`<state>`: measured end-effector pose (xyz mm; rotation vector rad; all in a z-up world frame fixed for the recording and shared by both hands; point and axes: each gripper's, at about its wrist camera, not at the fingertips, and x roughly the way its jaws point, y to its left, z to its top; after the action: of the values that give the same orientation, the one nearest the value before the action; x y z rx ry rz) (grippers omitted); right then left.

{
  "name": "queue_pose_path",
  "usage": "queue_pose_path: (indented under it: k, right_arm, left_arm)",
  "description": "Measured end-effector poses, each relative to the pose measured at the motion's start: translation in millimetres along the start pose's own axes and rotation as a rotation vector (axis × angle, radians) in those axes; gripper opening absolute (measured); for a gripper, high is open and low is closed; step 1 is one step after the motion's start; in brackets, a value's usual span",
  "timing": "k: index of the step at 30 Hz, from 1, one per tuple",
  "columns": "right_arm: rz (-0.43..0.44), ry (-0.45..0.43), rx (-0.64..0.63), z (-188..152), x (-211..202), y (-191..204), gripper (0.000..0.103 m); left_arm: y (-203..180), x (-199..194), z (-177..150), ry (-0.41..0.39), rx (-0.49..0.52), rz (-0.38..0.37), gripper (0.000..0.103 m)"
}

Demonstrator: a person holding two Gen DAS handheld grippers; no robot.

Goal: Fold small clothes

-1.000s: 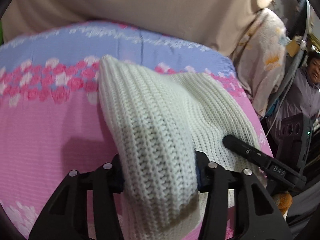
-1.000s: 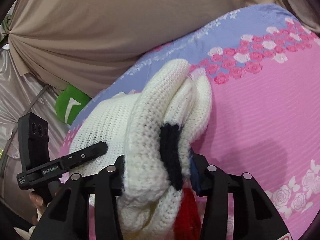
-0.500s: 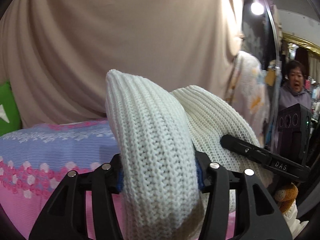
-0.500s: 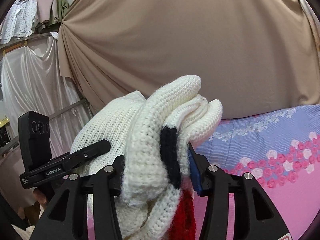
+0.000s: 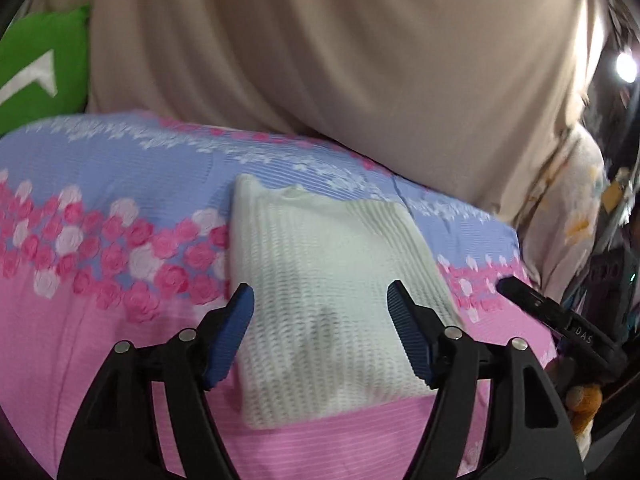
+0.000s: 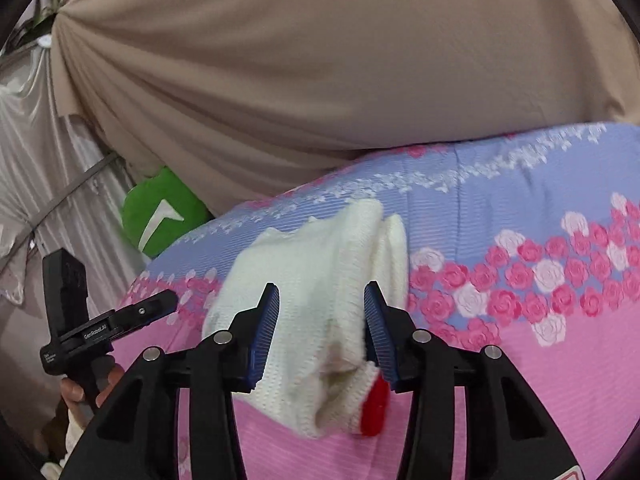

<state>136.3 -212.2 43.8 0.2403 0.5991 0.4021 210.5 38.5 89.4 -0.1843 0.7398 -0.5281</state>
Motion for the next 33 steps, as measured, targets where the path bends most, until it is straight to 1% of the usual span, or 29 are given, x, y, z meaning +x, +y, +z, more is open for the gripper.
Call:
queue_pose_path:
  k: [1, 3, 4, 5, 6, 8, 9, 12, 13, 15, 16, 18, 20, 22, 23, 24, 26, 27, 29, 33]
  right_arm:
    - [-0.02, 0.02, -0.042, -1.6, 9.4, 7.3, 0.04]
    - [-0.112, 0.089, -0.128, -9.2, 39.8, 13.7, 0.031]
    - [-0.205, 0.135, -0.157, -14.5, 62.0, 6.2, 0.015]
    - [-0.261, 0.167, -0.161, -19.5, 76.7, -3.9, 0.008]
    - [-0.261, 0.15, -0.142, -20.0, 81.1, -14.4, 0.008]
    - [-0.212, 0.153, -0.039, -11.9, 72.4, -26.3, 0.009]
    - [-0.196, 0.139, -0.016, -8.7, 63.1, -23.9, 0.009]
    - [-0.18, 0.077, -0.085, -13.4, 33.8, -2.4, 0.009]
    - [-0.186, 0.082, -0.098, -19.0, 33.6, 0.3, 0.009]
    - [-0.245, 0.148, -0.13, -35.2, 54.9, -5.7, 0.006]
    - [-0.253, 0.143, -0.136, -42.6, 61.5, -10.3, 0.004]
    - [-0.25, 0.117, -0.118, -44.3, 48.1, -5.3, 0.004]
    - [-0.233, 0.071, -0.12, -46.4, 26.1, 5.6, 0.011]
    - [-0.228, 0.055, -0.112, -56.1, 13.8, 9.4, 0.014]
    - [-0.237, 0.052, -0.098, -65.4, 9.6, 8.4, 0.019]
    - [-0.254, 0.051, -0.09, -73.7, 7.4, 8.4, 0.022]
    - [-0.292, 0.036, -0.068, -92.7, 3.5, 4.8, 0.035]
    - [-0.303, 0.028, -0.05, -100.6, 1.3, 2.3, 0.04]
    - [-0.324, 0.027, -0.029, -111.7, 0.4, -1.0, 0.055]
    - [-0.382, 0.044, -0.022, -124.3, 0.9, 1.0, 0.057]
  left_arm:
    - [-11.4, 6.4, -1.0, 0.01, 0.048, 0.023, 0.067]
    - [-18.8, 22.4, -10.7, 0.033, 0.129, 0.115, 0.067]
    - [-21.3, 33.6, -17.9, 0.057, 0.152, 0.155, 0.067]
    - [-20.4, 48.1, -24.4, 0.09, 0.162, 0.188, 0.067]
    - [-18.3, 57.6, -30.4, 0.105, 0.166, 0.22, 0.067]
    - [-18.5, 60.3, -38.4, 0.069, 0.209, 0.276, 0.074]
    - [-21.4, 59.5, -40.5, 0.061, 0.23, 0.3, 0.074]
    - [-21.4, 52.2, -40.7, 0.053, 0.222, 0.306, 0.074]
    - [-20.6, 49.6, -41.2, 0.051, 0.211, 0.3, 0.074]
    - [-19.1, 49.1, -43.5, 0.049, 0.19, 0.299, 0.074]
    - [-22.9, 48.8, -44.5, 0.049, 0.189, 0.304, 0.074]
    - [-25.0, 46.2, -49.7, 0.044, 0.184, 0.328, 0.076]
    - [-28.2, 36.7, -56.7, 0.029, 0.175, 0.346, 0.093]
    - [-30.7, 27.4, -66.7, 0.004, 0.168, 0.36, 0.095]
    - [-32.2, 24.5, -71.7, -0.002, 0.166, 0.368, 0.098]
    - [-33.8, 22.6, -76.9, -0.007, 0.165, 0.38, 0.098]
    - [-36.8, 21.4, -87.7, -0.009, 0.162, 0.407, 0.098]
    - [-37.8, 21.8, -93.3, -0.007, 0.162, 0.412, 0.098]
    - [-40.4, 22.6, -103.6, -0.007, 0.158, 0.43, 0.098]
    - [-47.4, 24.2, -117.7, -0.013, 0.178, 0.469, 0.098]
